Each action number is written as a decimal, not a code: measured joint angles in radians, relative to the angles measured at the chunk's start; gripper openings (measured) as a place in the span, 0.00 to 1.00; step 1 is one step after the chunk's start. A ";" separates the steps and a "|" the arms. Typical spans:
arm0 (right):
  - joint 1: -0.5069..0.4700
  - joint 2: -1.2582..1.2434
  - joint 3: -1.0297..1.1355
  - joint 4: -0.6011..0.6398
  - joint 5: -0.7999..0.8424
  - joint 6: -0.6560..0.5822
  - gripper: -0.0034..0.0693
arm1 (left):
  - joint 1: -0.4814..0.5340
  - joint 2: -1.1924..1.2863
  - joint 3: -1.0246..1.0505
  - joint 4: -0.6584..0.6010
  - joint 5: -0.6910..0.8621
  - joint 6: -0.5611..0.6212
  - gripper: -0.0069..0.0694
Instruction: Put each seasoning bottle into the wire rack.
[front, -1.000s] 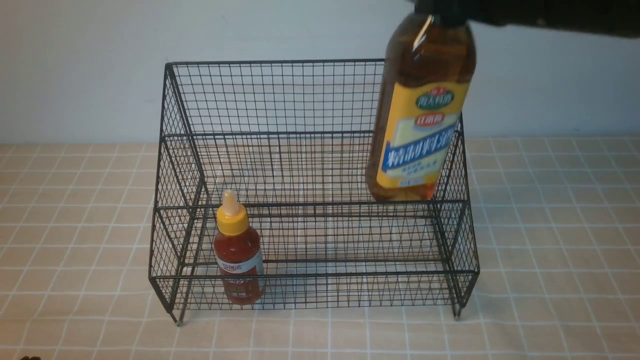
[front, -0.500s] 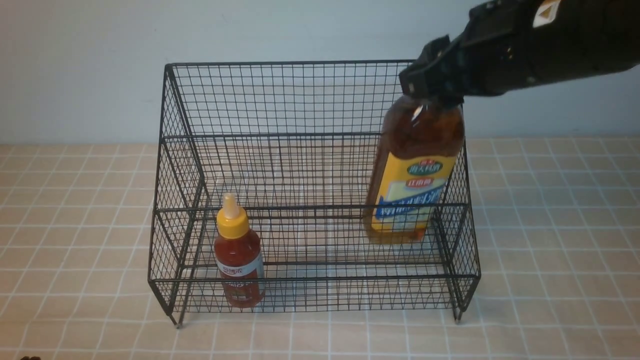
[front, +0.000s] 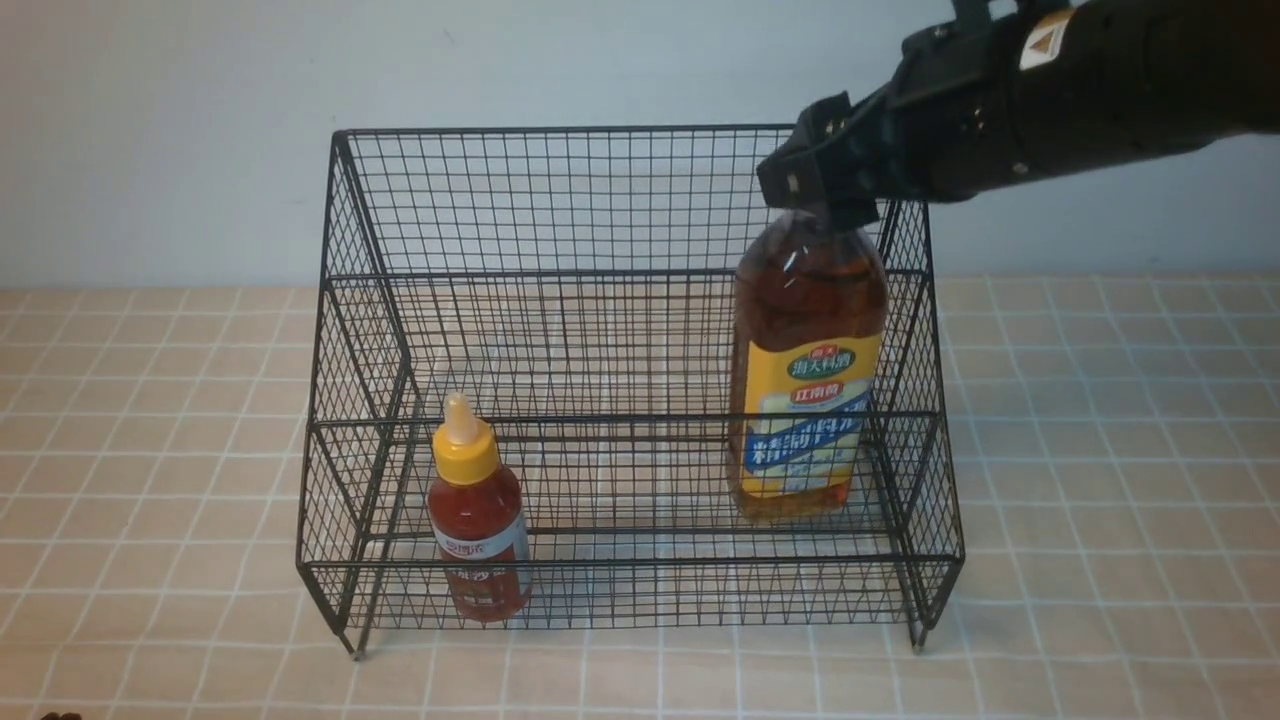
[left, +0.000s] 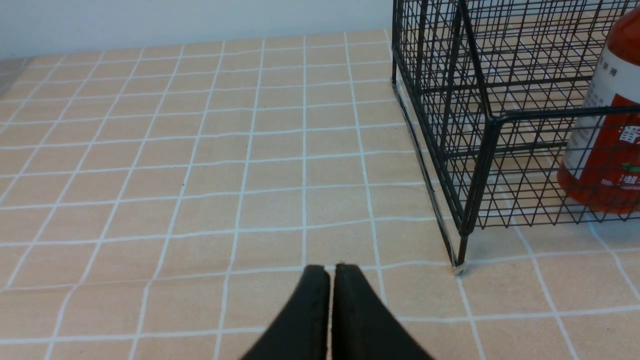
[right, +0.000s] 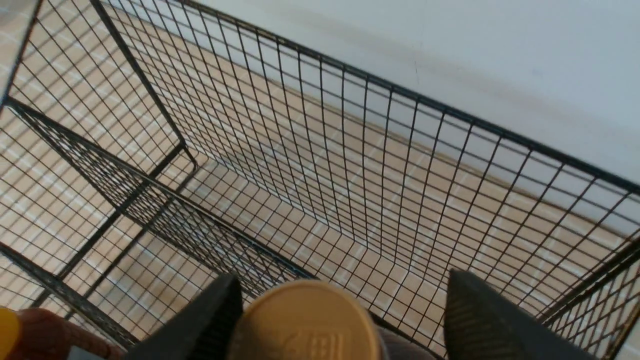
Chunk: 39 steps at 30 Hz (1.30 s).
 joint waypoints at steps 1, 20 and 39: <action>0.000 -0.021 -0.012 0.000 0.017 0.000 0.75 | 0.000 0.000 0.000 0.000 0.000 0.000 0.08; 0.000 -0.710 0.014 -0.294 0.480 0.354 0.05 | 0.000 0.000 0.000 0.000 0.000 0.000 0.08; 0.000 -1.406 0.797 -0.431 -0.163 0.445 0.03 | 0.000 0.000 0.000 0.000 0.000 0.000 0.08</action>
